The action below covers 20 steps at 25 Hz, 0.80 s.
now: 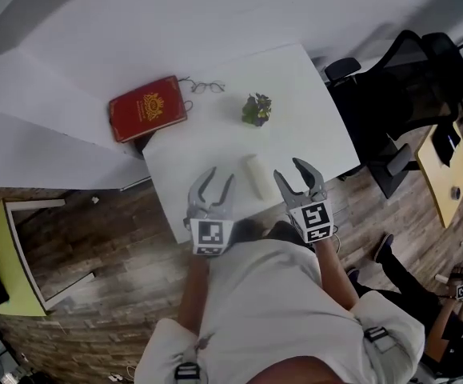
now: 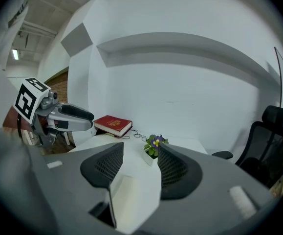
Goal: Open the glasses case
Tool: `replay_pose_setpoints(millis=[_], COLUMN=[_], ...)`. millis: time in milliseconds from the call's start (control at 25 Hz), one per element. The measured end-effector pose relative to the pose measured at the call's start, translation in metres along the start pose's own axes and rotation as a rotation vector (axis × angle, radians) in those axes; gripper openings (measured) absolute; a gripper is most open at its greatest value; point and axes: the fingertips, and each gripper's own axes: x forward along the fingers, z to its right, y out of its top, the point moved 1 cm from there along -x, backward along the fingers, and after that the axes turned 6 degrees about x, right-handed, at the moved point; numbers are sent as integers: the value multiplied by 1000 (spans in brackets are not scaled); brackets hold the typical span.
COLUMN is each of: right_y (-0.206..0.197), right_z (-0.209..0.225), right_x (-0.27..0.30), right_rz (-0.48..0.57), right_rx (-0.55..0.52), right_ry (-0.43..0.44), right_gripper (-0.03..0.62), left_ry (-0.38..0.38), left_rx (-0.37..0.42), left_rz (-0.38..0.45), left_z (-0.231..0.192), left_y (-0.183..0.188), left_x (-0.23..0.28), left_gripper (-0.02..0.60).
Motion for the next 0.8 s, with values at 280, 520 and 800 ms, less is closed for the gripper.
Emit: replay_pose_setpoints(millis=[280,520,800], right_y=[-32,-61,-101], right_z=[4,7,0], right_x=[19,30,40], right_rz=[-100,-173,-264], right_rx=[18,44,58], right_ry=[-37,-48,-4], right_gripper=[209,209,209], left_ry=[-91,-190,-238], left_rx=[-2,0,10], left_rz=[-31,-92,-139], left_z=[0,20,32], left_y=[-25,-58,-80], left_x=[26,48,64], left_gripper=[172,172,172])
